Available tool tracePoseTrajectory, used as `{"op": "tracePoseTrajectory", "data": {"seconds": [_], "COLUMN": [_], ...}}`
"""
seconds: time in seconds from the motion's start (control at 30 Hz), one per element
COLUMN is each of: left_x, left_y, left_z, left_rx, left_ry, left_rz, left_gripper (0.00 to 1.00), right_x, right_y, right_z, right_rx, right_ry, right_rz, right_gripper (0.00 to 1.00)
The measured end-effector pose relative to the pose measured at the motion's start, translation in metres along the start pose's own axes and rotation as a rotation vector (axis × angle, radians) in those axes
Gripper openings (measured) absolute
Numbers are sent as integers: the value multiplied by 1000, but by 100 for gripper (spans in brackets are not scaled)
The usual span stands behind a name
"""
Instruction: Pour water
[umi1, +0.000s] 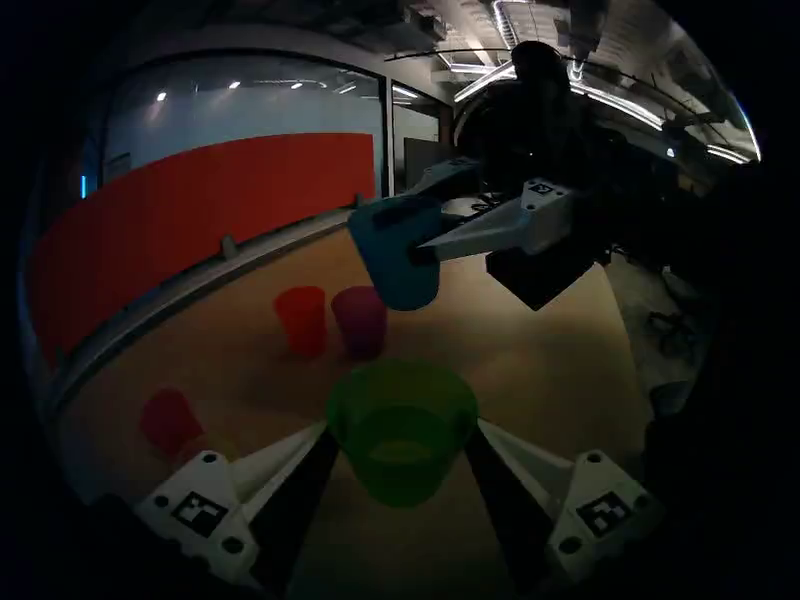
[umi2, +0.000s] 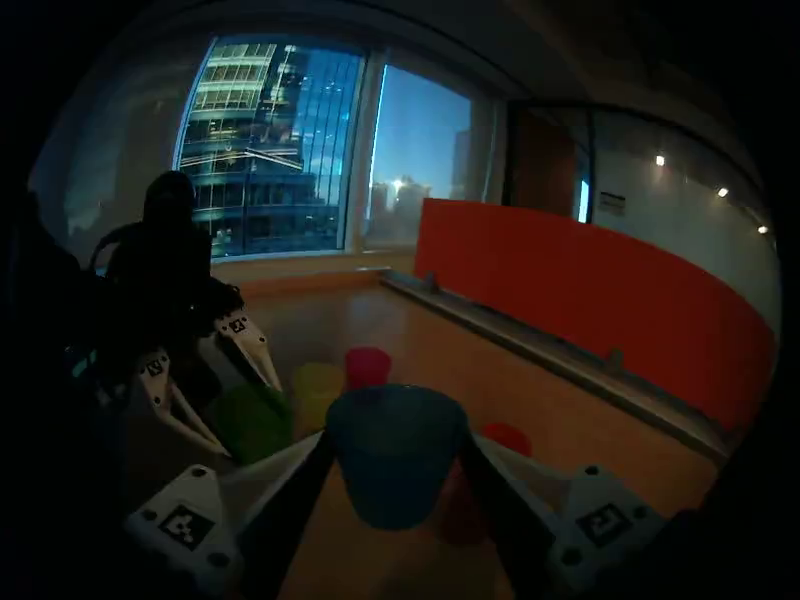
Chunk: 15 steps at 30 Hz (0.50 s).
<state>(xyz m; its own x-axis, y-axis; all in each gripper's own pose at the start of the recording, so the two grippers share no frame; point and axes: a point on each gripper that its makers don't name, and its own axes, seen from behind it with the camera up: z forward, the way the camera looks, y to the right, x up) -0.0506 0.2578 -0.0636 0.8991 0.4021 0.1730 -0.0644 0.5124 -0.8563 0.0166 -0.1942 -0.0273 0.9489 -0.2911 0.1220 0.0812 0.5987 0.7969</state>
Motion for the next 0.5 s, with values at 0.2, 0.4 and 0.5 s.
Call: {"op": "tracePoseTrajectory", "data": {"seconds": [0.2,0.4,0.5], "left_x": [-8,-12,-14], "left_y": [1,0,0], "left_z": [5,8,9], "left_rx": [-8,-13,-14], "left_ry": [-34,-51,-58], "left_rz": [2,1,0], "left_gripper": [84,84,84], "right_x": [-19,-32,-39], "right_y": [-3,-6,-8], "right_z": [7,12,13], "right_rx": [20,38,43], "right_ry": [-38,-63,-76], "right_rz": [15,30,37], "right_gripper": [90,90,90]}}
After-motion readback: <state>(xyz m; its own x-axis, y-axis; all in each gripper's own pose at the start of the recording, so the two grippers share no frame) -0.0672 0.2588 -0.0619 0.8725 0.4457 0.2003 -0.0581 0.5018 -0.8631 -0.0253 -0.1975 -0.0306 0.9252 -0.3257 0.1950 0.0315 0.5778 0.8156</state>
